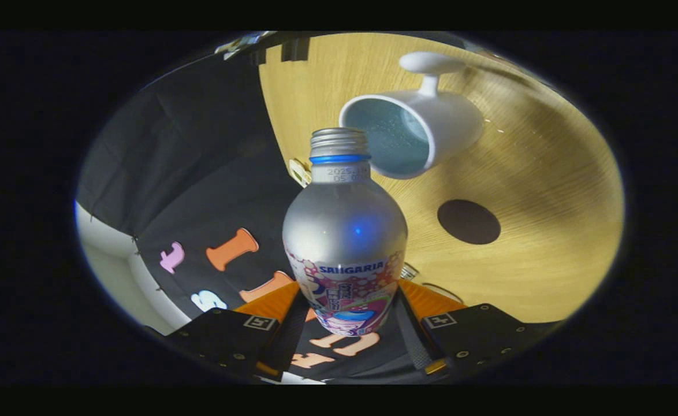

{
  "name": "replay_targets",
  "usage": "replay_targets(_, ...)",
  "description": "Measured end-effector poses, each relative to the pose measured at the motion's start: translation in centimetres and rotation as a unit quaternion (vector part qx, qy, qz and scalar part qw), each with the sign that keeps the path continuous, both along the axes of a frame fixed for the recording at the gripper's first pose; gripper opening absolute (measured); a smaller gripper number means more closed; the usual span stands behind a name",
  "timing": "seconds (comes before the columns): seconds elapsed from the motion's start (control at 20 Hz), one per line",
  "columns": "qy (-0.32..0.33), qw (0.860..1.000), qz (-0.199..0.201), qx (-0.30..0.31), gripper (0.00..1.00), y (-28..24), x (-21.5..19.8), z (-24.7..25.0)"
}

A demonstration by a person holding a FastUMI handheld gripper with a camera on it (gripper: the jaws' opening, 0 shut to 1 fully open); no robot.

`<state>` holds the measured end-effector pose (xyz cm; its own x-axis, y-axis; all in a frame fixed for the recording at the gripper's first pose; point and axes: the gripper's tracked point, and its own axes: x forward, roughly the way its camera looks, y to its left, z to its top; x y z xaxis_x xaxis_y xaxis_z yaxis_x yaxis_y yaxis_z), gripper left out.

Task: Take the bottle from table, then pour the juice into the cup, finally place the bottle on the coaster

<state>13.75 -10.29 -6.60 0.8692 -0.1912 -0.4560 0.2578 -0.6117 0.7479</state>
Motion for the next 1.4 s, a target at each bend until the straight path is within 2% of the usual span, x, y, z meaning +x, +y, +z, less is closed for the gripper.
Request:
replay_targets(0.15, 0.005, 0.999, 0.01, -0.032, 0.77, 0.2, 0.1, -0.2)
replay_targets(0.35, 0.041, 0.991, 0.049, -0.121, 0.77, 1.2, 0.1, -1.5)
replay_targets(0.55, 0.083, 0.964, 0.097, -0.235, 0.77, 1.4, -1.2, -1.4)
replay_targets(0.7, 0.097, 0.942, 0.126, -0.296, 0.77, 1.2, -1.4, -1.0)
replay_targets(0.9, 0.138, 0.894, 0.176, -0.389, 0.77, 1.7, -1.7, -1.2)
replay_targets(1.0, 0.163, 0.859, 0.201, -0.441, 0.77, 1.9, -1.8, -1.1)
replay_targets(1.2, 0.213, 0.78, 0.239, -0.538, 0.77, 1.7, -1.3, -0.9)
replay_targets(1.25, 0.221, 0.764, 0.247, -0.554, 0.77, 1.7, -1.3, -1.1)
replay_targets(1.4, 0.245, 0.729, 0.258, -0.584, 0.77, 1.8, -1.0, -1.7)
